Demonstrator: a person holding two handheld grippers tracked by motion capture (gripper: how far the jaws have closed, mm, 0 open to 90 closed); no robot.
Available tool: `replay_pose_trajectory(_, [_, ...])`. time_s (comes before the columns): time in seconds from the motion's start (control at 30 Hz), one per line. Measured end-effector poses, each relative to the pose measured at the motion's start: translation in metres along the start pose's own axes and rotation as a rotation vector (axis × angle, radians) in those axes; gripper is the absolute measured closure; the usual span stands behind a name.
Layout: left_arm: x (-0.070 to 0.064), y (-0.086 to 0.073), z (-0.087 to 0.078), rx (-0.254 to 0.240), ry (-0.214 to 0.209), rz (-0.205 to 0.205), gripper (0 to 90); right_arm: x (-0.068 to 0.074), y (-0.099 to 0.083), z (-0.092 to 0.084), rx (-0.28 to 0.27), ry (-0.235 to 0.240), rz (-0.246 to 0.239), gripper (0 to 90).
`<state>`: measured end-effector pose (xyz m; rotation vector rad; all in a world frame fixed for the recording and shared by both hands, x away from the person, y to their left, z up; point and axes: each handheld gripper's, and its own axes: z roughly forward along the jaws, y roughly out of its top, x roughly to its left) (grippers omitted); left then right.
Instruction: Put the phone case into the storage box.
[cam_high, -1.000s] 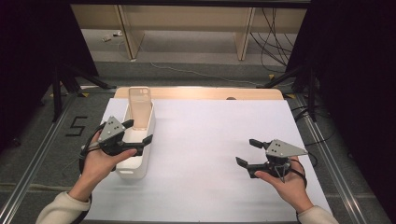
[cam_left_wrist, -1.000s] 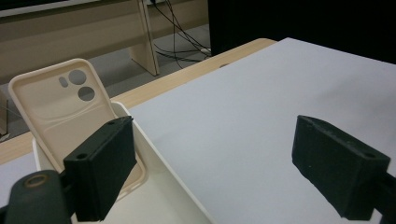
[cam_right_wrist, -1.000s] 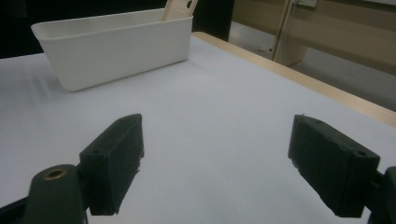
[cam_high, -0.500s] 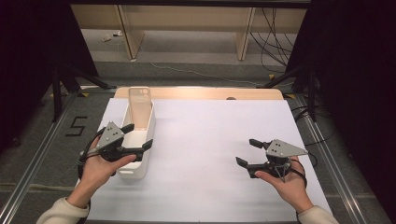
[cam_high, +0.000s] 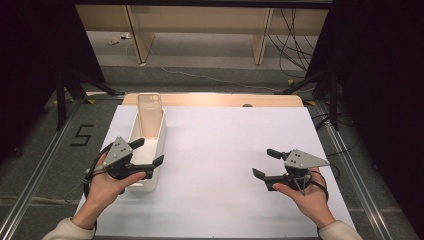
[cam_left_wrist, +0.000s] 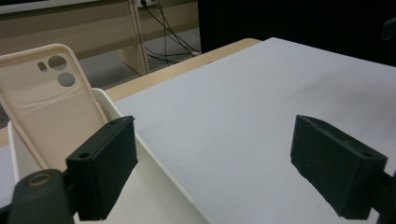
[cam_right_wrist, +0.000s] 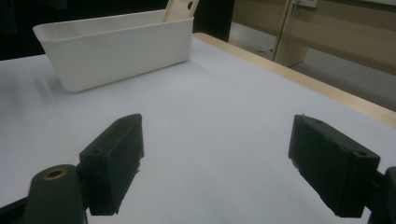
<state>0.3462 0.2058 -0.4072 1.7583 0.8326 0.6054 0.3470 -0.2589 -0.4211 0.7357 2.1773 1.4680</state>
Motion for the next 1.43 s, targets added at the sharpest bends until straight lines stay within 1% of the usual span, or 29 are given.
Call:
replay_pose_trajectory(0.33, [-0.004, -0.007, 0.001, -0.005, -0.011, -0.008, 14.1, 0.000, 0.000, 0.000, 0.000, 0.001, 0.000, 19.2])
replay_pose_trajectory(0.47, [-0.005, -0.010, 0.002, -0.005, -0.016, -0.006, 14.1, 0.000, 0.000, 0.000, -0.001, 0.002, 0.000, 19.2])
replay_pose_trajectory(0.8, [-0.005, -0.015, 0.000, -0.010, -0.019, -0.017, 14.1, 0.001, 0.000, 0.000, -0.005, 0.003, 0.001, 19.2])
replay_pose_trajectory(0.97, [-0.005, -0.015, -0.001, -0.016, -0.019, -0.022, 14.1, 0.000, 0.000, 0.000, -0.006, 0.004, 0.001, 19.2])
replay_pose_trajectory(1.43, [-0.005, -0.014, 0.001, -0.018, -0.022, -0.015, 14.1, 0.000, 0.000, -0.001, -0.013, 0.008, 0.006, 19.2])
